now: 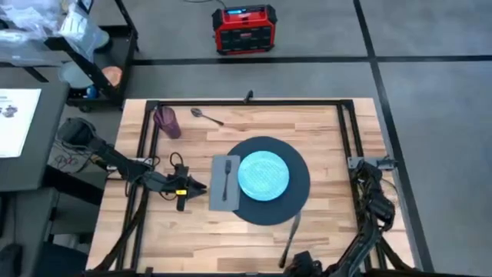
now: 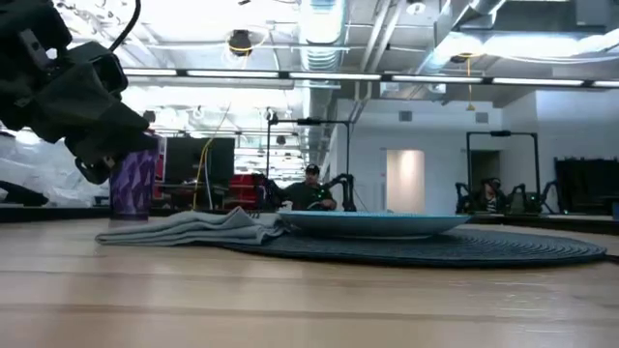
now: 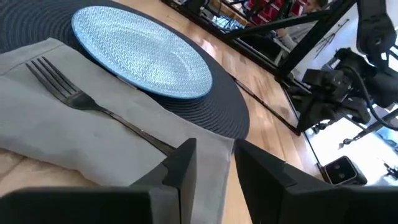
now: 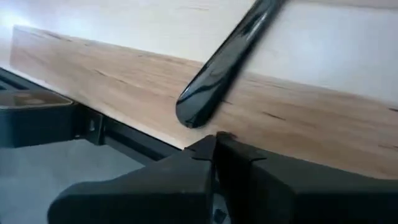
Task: Set table place
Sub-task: Put the black knife on the dark blue table mat
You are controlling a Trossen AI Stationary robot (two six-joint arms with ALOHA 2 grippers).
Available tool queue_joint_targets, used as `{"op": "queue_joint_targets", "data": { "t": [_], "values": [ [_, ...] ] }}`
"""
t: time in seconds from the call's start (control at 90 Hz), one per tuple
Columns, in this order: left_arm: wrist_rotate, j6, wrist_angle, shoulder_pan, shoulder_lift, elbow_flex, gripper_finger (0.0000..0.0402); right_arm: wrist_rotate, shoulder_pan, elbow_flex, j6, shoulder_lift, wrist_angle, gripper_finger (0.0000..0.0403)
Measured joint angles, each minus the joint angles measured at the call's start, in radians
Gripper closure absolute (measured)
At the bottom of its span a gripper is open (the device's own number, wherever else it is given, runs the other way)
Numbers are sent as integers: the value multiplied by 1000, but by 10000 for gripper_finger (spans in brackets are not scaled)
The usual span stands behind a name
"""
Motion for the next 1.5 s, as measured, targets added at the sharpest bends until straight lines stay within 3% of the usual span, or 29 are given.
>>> {"op": "queue_joint_targets", "data": {
  "t": [0.267,0.522,0.756,0.878,1.011,1.311,1.5],
  "values": [
    [-1,-3,5,0,0,0,309,-12,-110,138,-488,-102,-207,403],
    [-1,-4,6,0,0,0,309,30,-264,147,-835,-253,-318,403],
    [0,-12,6,0,0,0,309,114,-356,145,-723,-396,-750,403],
    [-1,-3,4,0,0,0,309,117,-391,41,-775,-504,-715,403],
    [-1,3,-2,0,1,0,309,92,-416,-148,-616,-603,-735,403],
    [-1,19,-2,0,1,0,309,-1,-289,-684,-307,-874,-305,403],
    [-1,26,-4,0,1,0,309,-123,-227,-800,-231,-917,-99,403]
  ]
}}
